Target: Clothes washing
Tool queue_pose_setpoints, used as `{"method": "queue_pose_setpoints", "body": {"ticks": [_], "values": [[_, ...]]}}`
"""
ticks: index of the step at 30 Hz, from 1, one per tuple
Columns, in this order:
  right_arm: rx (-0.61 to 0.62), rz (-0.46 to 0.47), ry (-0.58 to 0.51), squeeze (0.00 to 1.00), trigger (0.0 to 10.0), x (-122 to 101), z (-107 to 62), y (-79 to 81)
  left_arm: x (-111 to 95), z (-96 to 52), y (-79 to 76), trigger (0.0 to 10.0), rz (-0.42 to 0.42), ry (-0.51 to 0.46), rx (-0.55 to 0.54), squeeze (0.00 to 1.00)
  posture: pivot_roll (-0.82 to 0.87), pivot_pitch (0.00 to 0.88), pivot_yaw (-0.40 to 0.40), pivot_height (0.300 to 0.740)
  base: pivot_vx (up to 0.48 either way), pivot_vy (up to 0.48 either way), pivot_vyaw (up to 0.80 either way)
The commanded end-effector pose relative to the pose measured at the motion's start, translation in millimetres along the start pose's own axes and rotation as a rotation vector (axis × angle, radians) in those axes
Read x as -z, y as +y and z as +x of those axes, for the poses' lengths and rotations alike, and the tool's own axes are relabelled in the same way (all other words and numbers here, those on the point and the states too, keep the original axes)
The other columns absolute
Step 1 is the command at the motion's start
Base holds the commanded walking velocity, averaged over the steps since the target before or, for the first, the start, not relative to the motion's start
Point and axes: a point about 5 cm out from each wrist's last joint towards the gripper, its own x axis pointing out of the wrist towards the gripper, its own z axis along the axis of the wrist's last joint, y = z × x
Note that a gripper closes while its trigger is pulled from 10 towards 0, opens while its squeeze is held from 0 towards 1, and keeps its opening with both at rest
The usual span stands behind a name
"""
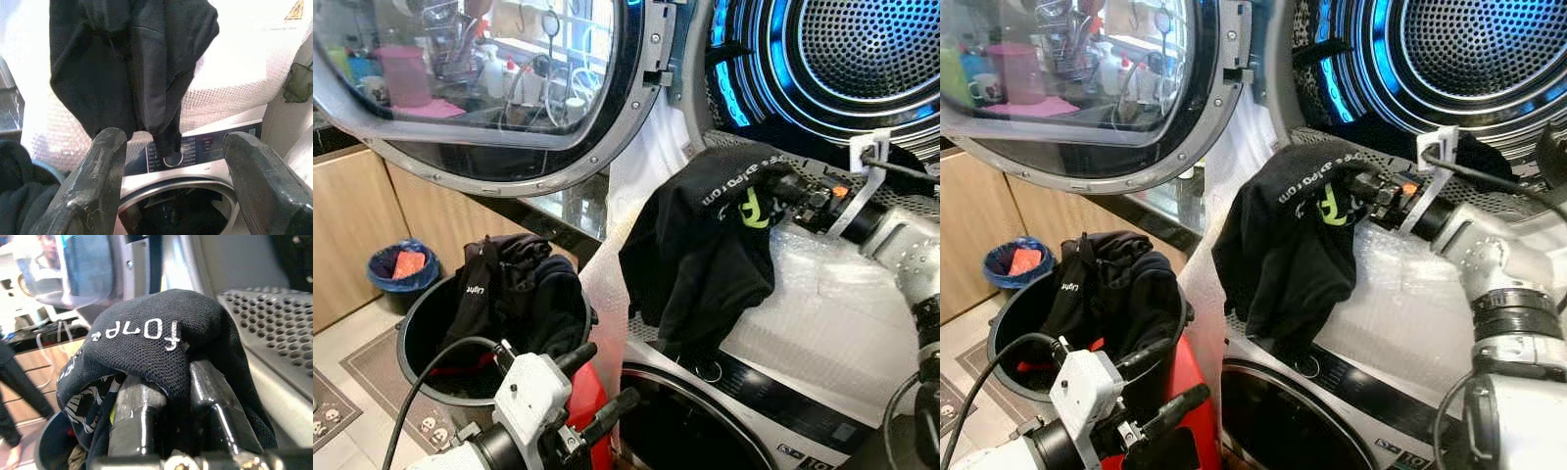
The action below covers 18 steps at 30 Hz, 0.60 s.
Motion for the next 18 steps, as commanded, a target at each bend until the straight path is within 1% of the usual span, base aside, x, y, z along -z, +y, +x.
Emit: {"method": "queue_pose_setpoints", "body": {"ticks": [1, 4, 5, 6, 7, 8, 10, 13, 14, 15, 18], "values": [[-0.103, -0.191, -0.094, 0.0, 10.0, -53.4, -2.2, 16.0, -5.7, -1.3, -3.4, 10.0, -0.012, -0.018, 0.006, 0.0, 0.18, 0.0, -0.156, 0.74, 0.0, 0.0, 0.0], [-0.142, -0.183, -0.056, 0.0, 10.0, -50.7, -5.1, 15.1, -6.5, -2.5, -3.9, 10.0, -0.015, -0.014, 0.003, 0.0, 0.18, 0.0, -0.153, 0.74, 0.0, 0.0, 0.0], [-0.239, -0.194, -0.018, 0.0, 10.0, -44.6, -10.7, 20.7, -6.8, -2.0, -3.9, 10.0, -0.018, -0.013, 0.002, 0.0, 0.17, 0.0, -0.148, 0.74, 0.0, 0.0, 0.0], [-0.239, -0.194, -0.018, 0.0, 10.0, -44.6, -10.7, 20.7, -6.8, -2.0, -3.9, 10.0, -0.018, -0.013, 0.002, 0.0, 0.17, 0.0, -0.148, 0.74, 0.0, 0.0, 0.0], [-0.267, -0.193, -0.008, 0.0, 10.0, -42.9, -12.3, 22.6, -7.0, -2.2, -3.8, 10.0, -0.019, -0.013, 0.002, 0.0, 0.16, 0.0, -0.145, 0.74, 0.0, 0.0, 0.0], [-0.308, -0.19, -0.026, 0.0, 10.0, -45.8, -16.2, 26.2, -7.0, -2.2, -4.1, 10.0, -0.023, -0.013, 0.005, 0.0, 0.16, 0.0, -0.141, 0.74, 0.0, 0.0, 0.0], [-0.352, -0.18, -0.048, 0.0, 10.0, -52.1, -22.0, 30.1, -6.9, -2.2, -4.9, 10.0, -0.03, -0.01, 0.011, 0.0, 0.15, 0.0, -0.138, 0.74, 0.0, 0.0, 0.0], [-0.376, -0.187, -0.068, 0.0, 10.0, -60.9, -28.8, 31.4, -7.3, -1.9, -4.5, 10.0, -0.036, -0.009, 0.017, 0.0, 0.14, 0.0, -0.133, 0.74, 0.0, 0.0, 0.0], [-0.376, -0.187, -0.068, 0.0, 10.0, -60.9, -28.8, 31.4, -7.3, -1.9, -4.5, 10.0, -0.036, -0.009, 0.017, 0.0, 0.14, 0.0, -0.133, 0.74, 0.0, 0.0, 0.0], [-0.387, -0.185, -0.086, 0.0, 10.0, -66.4, -31.8, 32.1, -6.9, -1.0, -3.9, 10.0, -0.037, -0.008, 0.019, 0.0, 0.14, 0.0, -0.131, 0.74, 0.0, 0.0, 0.0], [-0.424, -0.177, -0.125, 0.0, 10.0, -74.8, -33.4, 36.3, -7.5, 0.6, -3.8, 10.0, -0.038, -0.013, 0.024, 0.0, 0.14, 0.0, -0.131, 0.74, 0.0, 0.0, 0.0]]}}
